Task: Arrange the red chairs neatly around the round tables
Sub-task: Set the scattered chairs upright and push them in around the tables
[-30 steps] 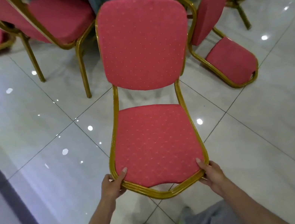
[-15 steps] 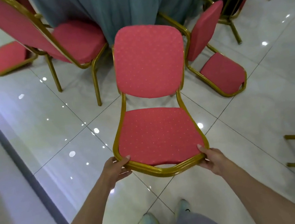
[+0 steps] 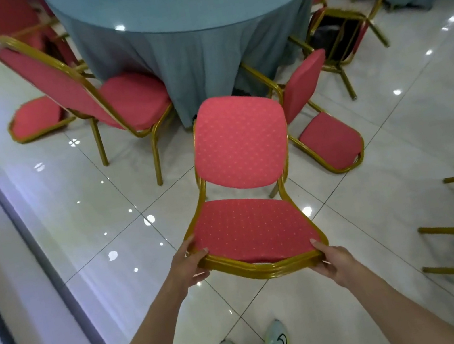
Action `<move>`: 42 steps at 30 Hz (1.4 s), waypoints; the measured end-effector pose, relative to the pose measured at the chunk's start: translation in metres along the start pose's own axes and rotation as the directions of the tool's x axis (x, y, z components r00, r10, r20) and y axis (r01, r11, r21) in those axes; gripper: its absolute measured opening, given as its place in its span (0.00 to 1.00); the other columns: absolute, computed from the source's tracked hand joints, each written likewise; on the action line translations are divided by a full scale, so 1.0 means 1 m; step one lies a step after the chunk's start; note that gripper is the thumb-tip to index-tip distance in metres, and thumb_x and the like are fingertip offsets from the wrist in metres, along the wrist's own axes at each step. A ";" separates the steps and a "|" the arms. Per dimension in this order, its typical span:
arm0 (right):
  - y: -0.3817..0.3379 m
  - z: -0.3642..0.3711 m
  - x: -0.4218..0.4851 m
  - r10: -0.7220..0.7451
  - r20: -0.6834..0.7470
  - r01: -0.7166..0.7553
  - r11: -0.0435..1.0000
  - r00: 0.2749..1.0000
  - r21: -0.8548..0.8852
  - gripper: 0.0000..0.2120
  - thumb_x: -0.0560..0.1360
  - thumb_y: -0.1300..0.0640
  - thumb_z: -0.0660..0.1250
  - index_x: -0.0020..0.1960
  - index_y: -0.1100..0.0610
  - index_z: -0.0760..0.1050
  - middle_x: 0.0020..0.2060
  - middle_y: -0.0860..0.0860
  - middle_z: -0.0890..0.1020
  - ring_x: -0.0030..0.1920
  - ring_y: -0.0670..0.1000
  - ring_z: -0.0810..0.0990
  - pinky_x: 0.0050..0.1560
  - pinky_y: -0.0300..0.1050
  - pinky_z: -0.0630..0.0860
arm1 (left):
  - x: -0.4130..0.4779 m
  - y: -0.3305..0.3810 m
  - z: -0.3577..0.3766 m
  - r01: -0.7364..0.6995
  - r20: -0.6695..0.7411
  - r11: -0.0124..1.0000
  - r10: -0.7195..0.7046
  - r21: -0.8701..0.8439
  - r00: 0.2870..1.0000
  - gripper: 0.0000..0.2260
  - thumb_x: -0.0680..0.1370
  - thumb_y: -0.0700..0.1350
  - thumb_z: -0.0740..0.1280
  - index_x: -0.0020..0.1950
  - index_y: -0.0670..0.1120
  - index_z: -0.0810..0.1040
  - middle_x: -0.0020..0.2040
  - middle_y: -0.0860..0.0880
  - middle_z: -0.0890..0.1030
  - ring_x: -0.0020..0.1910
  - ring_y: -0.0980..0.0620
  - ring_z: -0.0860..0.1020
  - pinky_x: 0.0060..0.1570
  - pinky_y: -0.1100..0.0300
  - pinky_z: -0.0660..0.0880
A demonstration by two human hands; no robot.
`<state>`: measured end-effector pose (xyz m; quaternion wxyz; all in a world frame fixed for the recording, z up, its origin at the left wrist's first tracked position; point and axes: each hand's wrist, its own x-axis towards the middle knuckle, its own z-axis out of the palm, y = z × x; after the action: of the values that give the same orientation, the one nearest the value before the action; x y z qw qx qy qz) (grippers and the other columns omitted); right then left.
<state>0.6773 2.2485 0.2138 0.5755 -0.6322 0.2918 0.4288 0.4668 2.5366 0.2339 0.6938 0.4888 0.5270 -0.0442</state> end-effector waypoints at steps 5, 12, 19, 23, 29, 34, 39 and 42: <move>-0.031 0.004 -0.022 -0.034 0.036 0.033 0.999 0.999 0.022 0.16 0.80 0.62 0.71 0.61 0.72 0.75 0.51 0.65 0.84 0.46 0.60 0.85 0.38 0.50 0.86 | -0.027 0.043 0.003 -0.020 -0.015 0.996 0.021 0.090 1.000 0.05 0.82 0.44 0.69 0.56 0.49 0.83 0.56 0.41 0.84 0.51 0.41 0.86 0.56 0.47 0.82; -0.086 0.016 -0.030 -0.109 0.070 0.108 0.994 0.992 0.014 0.16 0.79 0.56 0.73 0.61 0.65 0.76 0.54 0.60 0.83 0.52 0.58 0.84 0.50 0.53 0.83 | -0.016 0.094 0.025 -0.250 -0.001 0.795 0.300 0.552 0.954 0.14 0.86 0.54 0.57 0.65 0.51 0.76 0.54 0.46 0.78 0.55 0.46 0.77 0.58 0.50 0.73; -0.148 0.031 -0.008 -0.251 0.052 0.255 0.956 0.967 -0.145 0.27 0.74 0.39 0.74 0.64 0.58 0.77 0.58 0.55 0.83 0.59 0.56 0.81 0.59 0.56 0.81 | 0.006 0.162 0.052 -0.232 0.038 0.356 0.475 0.905 0.879 0.27 0.77 0.34 0.62 0.74 0.55 0.69 0.77 0.47 0.67 0.78 0.40 0.62 0.72 0.37 0.67; -0.187 0.038 0.002 -0.338 0.055 0.341 0.912 0.940 -0.226 0.29 0.77 0.43 0.73 0.72 0.52 0.67 0.64 0.52 0.75 0.63 0.54 0.74 0.66 0.56 0.75 | 0.017 0.197 0.074 -0.192 0.025 0.268 0.522 0.944 0.853 0.21 0.76 0.36 0.63 0.68 0.50 0.71 0.65 0.48 0.77 0.65 0.45 0.75 0.64 0.45 0.75; -0.239 0.059 0.002 -0.591 0.305 0.662 0.619 0.747 -0.422 0.08 0.81 0.55 0.68 0.58 0.47 0.80 0.56 0.45 0.83 0.60 0.49 0.81 0.55 0.41 0.77 | 0.031 0.237 0.098 -0.046 -0.029 0.143 0.481 0.989 0.876 0.11 0.81 0.44 0.62 0.63 0.50 0.70 0.61 0.50 0.79 0.60 0.46 0.77 0.62 0.50 0.76; -0.258 0.084 0.010 -0.393 0.604 0.715 0.269 0.693 -0.646 0.21 0.71 0.36 0.71 0.63 0.36 0.77 0.55 0.34 0.81 0.59 0.41 0.77 0.65 0.52 0.74 | 0.044 0.251 0.112 0.036 -0.029 -0.005 0.476 0.999 0.879 0.21 0.81 0.47 0.63 0.74 0.53 0.65 0.71 0.51 0.73 0.68 0.44 0.72 0.68 0.47 0.70; -0.272 0.101 0.030 -0.363 0.597 0.642 0.002 0.715 -0.767 0.24 0.74 0.45 0.71 0.69 0.35 0.71 0.63 0.37 0.74 0.66 0.47 0.70 0.71 0.55 0.66 | 0.078 0.267 0.107 -0.011 0.031 -0.046 0.458 0.999 0.888 0.19 0.82 0.49 0.64 0.72 0.63 0.71 0.66 0.51 0.73 0.66 0.43 0.74 0.68 0.45 0.72; -0.284 0.109 0.060 -0.350 0.594 0.638 0.015 0.725 -0.770 0.26 0.68 0.50 0.70 0.64 0.33 0.74 0.55 0.35 0.77 0.60 0.46 0.77 0.62 0.58 0.77 | 0.104 0.283 0.107 -0.082 0.077 -0.006 0.418 0.997 0.905 0.15 0.79 0.49 0.69 0.64 0.61 0.77 0.57 0.54 0.74 0.62 0.47 0.77 0.72 0.37 0.66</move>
<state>0.9272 2.4098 0.3002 0.2055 -0.8455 -0.3461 0.3510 0.7491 2.6532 0.3283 0.0896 0.9157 0.3325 -0.2074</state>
